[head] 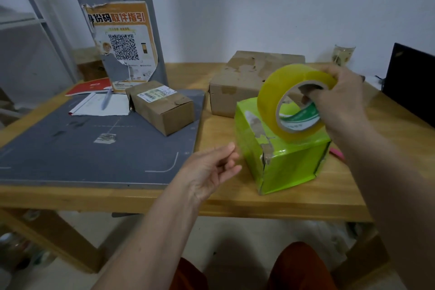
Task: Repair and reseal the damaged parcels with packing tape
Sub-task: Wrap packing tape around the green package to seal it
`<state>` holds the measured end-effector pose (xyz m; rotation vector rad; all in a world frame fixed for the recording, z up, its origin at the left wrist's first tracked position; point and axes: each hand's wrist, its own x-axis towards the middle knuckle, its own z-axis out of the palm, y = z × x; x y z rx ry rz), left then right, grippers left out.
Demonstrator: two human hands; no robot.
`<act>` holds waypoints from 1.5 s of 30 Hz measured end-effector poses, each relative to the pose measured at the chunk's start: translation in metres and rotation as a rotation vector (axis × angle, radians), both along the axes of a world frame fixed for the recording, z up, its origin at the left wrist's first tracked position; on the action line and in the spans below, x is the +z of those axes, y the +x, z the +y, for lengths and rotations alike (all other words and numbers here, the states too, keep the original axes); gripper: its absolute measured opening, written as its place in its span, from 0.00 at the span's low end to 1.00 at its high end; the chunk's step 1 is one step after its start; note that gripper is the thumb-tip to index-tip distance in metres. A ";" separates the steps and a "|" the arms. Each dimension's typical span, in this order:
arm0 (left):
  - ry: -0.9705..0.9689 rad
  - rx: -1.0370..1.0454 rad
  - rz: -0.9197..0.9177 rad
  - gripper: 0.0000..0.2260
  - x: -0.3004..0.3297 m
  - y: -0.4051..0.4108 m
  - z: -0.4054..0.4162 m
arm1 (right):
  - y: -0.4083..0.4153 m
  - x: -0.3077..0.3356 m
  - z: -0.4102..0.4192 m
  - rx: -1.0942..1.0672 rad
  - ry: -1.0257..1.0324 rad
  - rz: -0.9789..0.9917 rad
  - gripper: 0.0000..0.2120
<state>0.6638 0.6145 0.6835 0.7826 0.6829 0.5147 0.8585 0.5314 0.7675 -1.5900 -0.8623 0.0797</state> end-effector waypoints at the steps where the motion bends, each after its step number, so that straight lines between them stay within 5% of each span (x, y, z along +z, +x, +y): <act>1: 0.034 0.025 0.028 0.03 -0.003 0.004 -0.001 | 0.000 -0.002 -0.001 -0.010 -0.020 -0.022 0.14; 8: 0.136 0.148 0.160 0.08 -0.016 0.026 -0.017 | 0.007 -0.008 -0.008 -0.020 -0.049 -0.080 0.17; 17: 0.176 0.214 0.066 0.08 -0.002 0.022 -0.015 | 0.016 -0.014 -0.006 -0.030 -0.075 -0.066 0.15; 21: 0.137 0.194 0.129 0.09 -0.015 0.022 -0.017 | 0.017 -0.018 -0.001 -0.028 -0.120 -0.094 0.09; 30: 0.206 0.238 0.163 0.14 -0.037 0.046 -0.038 | 0.020 -0.016 -0.007 -0.013 -0.103 -0.070 0.10; 42: 0.458 0.387 0.341 0.15 -0.058 0.076 -0.056 | 0.011 -0.050 -0.018 -0.018 -0.078 0.271 0.02; 45: 0.469 0.403 0.377 0.09 -0.062 0.078 -0.057 | 0.004 -0.049 -0.020 -0.061 -0.053 0.339 0.12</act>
